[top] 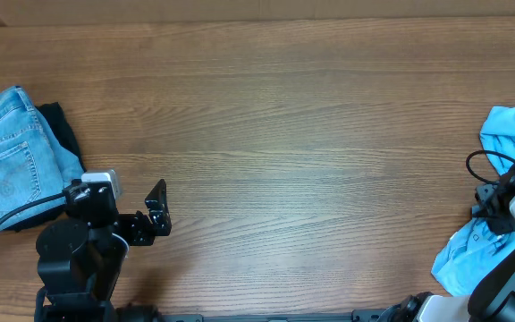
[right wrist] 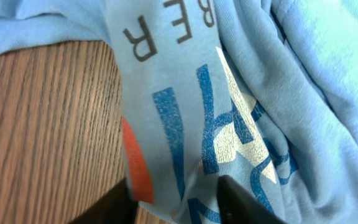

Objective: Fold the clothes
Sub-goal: 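Grasp the crumpled light-blue T-shirt with the right gripper and lift it, then drag the T-shirt to table center with the right gripper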

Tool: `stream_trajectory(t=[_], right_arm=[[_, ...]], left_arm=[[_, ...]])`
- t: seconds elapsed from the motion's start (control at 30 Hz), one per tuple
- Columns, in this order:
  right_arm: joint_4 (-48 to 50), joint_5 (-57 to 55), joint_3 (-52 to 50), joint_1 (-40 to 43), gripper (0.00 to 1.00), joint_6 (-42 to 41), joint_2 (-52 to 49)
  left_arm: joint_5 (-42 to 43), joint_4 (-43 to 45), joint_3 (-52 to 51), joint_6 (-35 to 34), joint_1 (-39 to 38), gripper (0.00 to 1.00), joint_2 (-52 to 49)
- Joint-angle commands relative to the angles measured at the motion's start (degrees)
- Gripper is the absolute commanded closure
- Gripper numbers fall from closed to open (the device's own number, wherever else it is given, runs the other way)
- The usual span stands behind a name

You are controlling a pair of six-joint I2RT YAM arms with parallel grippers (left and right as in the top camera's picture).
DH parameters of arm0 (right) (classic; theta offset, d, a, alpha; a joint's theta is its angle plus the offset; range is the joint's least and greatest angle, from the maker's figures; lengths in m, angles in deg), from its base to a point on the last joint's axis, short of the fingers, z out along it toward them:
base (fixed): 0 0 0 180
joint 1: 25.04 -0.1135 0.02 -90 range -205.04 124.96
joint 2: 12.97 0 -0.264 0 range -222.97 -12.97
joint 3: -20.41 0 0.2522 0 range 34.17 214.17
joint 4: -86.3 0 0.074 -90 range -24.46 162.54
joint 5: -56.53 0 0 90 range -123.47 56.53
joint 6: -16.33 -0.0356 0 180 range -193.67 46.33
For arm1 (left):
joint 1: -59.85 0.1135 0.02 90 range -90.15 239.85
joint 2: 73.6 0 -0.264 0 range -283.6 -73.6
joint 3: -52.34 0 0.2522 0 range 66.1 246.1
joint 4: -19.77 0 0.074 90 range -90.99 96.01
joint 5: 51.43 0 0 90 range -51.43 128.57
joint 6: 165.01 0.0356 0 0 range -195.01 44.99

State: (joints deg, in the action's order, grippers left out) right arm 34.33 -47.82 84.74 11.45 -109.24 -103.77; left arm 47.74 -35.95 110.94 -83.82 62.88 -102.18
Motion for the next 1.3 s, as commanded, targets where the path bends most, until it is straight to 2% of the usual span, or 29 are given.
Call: stream_trajectory(t=[0.0, 0.07, 0.17, 0.2, 0.27, 0.37, 0.53, 0.63, 0.77, 0.9, 0.97, 1.0, 1.07, 1.1, 1.13, 1.17, 1.2, 1.27], right_arm=[[0.50, -0.31, 0.13, 0.24, 0.96, -0.44, 0.24], [1.14, 3.04, 0.24, 0.22, 0.96, 0.09, 0.28], [1.05, 20.46, 4.42, -0.35, 0.96, 8.79, 1.11], [0.39, 29.53, 7.54, -1.51, 0.96, 13.18, 2.10], [-3.10, 36.79, 14.32, -5.64, 0.96, 18.38, 4.31], [-8.07, 38.66, 23.30, -16.85, 0.96, 23.87, 7.87], [-7.21, 36.24, 24.28, -34.29, 0.96, 23.61, 6.54], [-3.56, 36.24, 24.28, -41.48, 0.96, 23.63, 4.90], [2.01, 38.47, 24.30, -46.12, 0.96, 24.15, 5.49], [7.74, 54.53, 24.30, -49.07, 0.95, 29.00, 5.51], [11.61, 56.43, 24.30, -50.10, 0.94, 28.61, 5.51], [13.51, 56.41, 24.30, -50.64, 0.91, 28.20, 5.49], [15.47, 52.19, 24.30, -51.47, 0.61, 27.89, 5.49], [14.58, 48.39, 24.28, -51.54, 0.50, 27.63, 5.49], [12.74, 43.12, 24.28, -51.54, 0.50, 26.34, 5.49], [10.05, 36.68, 24.28, -51.39, 0.42, 24.52, 5.49], [7.15, 31.63, 24.28, -51.08, 0.41, 23.69, 5.49], [1.18, 25.51, 24.26, -50.60, 0.34, 23.63, 5.49]], left_arm=[[-0.17, 0.13, 1.40, 1.09, 0.31, 0.00, 0.13], [-0.17, 0.13, 1.40, 1.09, 0.31, 0.00, 0.13], [-0.35, 0.13, 1.40, 1.09, 0.31, 0.00, 0.13], [-0.39, 0.13, 1.40, 1.09, 0.31, 0.00, 0.13], [-0.42, 0.13, 1.40, 1.09, 0.31, 0.00, 0.11], [-0.39, 0.11, 1.40, 1.09, 0.31, 0.00, 0.11], [-0.39, 0.13, 1.38, 1.09, 0.31, 0.00, 0.11], [-0.42, 0.13, 1.38, 1.09, 0.31, 0.00, 0.11], [-0.39, 0.11, 1.38, 1.09, 0.31, 0.00, 0.11], [-0.35, 0.11, 1.38, 1.07, 0.31, 0.00, 0.11], [-0.35, 0.13, 1.38, 1.07, 0.31, 0.00, 0.11], [-0.35, 0.11, 1.38, 1.07, 0.31, 0.00, 0.11], [-0.35, 0.09, 1.38, 1.07, 0.31, 0.00, 0.11], [-0.35, 0.11, 1.38, 1.07, 0.31, 0.00, 0.11], [-0.33, 0.11, 1.38, 1.07, 0.31, 0.00, 0.11], [-0.35, 0.15, 1.38, 1.07, 0.31, 0.00, 0.11], [-0.33, 0.13, 1.38, 1.07, 0.31, 0.00, 0.11], [-0.09, 0.13, 1.38, 0.83, 0.31, 0.00, 0.11]])
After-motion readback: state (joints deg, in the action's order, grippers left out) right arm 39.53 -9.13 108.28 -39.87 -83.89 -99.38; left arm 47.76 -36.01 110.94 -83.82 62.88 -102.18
